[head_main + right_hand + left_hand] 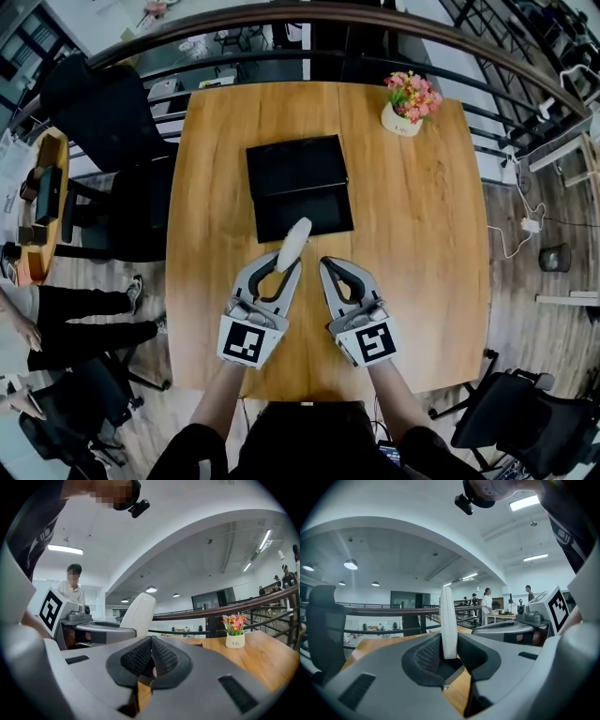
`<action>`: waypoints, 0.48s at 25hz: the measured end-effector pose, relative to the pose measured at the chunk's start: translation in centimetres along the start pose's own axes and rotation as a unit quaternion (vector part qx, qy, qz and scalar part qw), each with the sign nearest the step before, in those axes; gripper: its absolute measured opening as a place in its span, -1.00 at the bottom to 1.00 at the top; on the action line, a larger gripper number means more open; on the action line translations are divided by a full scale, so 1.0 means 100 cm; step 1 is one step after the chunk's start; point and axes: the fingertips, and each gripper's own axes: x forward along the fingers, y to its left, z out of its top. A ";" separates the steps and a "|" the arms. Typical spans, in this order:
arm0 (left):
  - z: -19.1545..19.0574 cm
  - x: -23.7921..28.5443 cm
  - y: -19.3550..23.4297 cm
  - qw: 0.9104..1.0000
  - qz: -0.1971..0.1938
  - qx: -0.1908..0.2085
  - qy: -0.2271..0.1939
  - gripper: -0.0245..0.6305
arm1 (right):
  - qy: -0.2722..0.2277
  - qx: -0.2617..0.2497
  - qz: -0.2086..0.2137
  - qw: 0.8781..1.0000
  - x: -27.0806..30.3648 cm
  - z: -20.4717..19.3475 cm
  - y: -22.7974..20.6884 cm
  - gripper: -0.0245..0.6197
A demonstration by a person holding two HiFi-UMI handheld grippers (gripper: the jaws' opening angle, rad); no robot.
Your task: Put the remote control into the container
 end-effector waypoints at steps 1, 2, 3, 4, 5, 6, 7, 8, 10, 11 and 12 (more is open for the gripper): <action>-0.002 0.006 0.002 1.000 0.001 0.001 0.002 -0.62 | 0.005 0.001 0.002 1.000 0.002 -0.004 -0.005 -0.87; -0.003 0.011 0.004 1.000 0.002 0.003 0.004 -0.62 | 0.012 0.000 0.004 1.000 0.004 -0.009 -0.010 -0.87; -0.004 0.015 0.006 1.000 0.002 0.006 0.005 -0.62 | 0.018 0.002 0.005 1.000 0.006 -0.013 -0.013 -0.87; -0.006 0.019 0.008 1.000 0.002 0.008 0.007 -0.62 | 0.020 0.004 0.006 1.000 0.008 -0.017 -0.016 -0.87; -0.009 0.023 0.010 1.000 0.001 0.009 0.009 -0.62 | 0.020 0.008 0.006 1.000 0.009 -0.018 -0.018 -0.87; -0.013 0.026 0.013 1.000 -0.001 0.009 0.014 -0.62 | 0.017 0.013 0.006 1.000 0.011 -0.019 -0.020 -0.87; -0.017 0.030 0.015 1.000 -0.002 0.010 0.020 -0.62 | 0.012 0.019 0.006 1.000 0.013 -0.018 -0.022 -0.87; -0.022 0.035 0.017 1.000 -0.005 0.014 0.027 -0.62 | 0.009 0.022 0.006 1.000 0.014 -0.018 -0.024 -0.87; -0.035 0.046 0.020 0.998 -0.014 0.032 0.048 -0.62 | 0.015 0.023 0.007 1.000 0.013 -0.022 -0.027 -0.87; -0.043 0.052 0.021 0.997 -0.022 0.045 0.065 -0.62 | 0.014 0.025 0.006 1.000 0.013 -0.023 -0.029 -0.87; -0.052 0.058 0.023 0.994 -0.030 0.060 0.083 -0.62 | 0.011 0.028 0.005 1.000 0.013 -0.023 -0.031 -0.87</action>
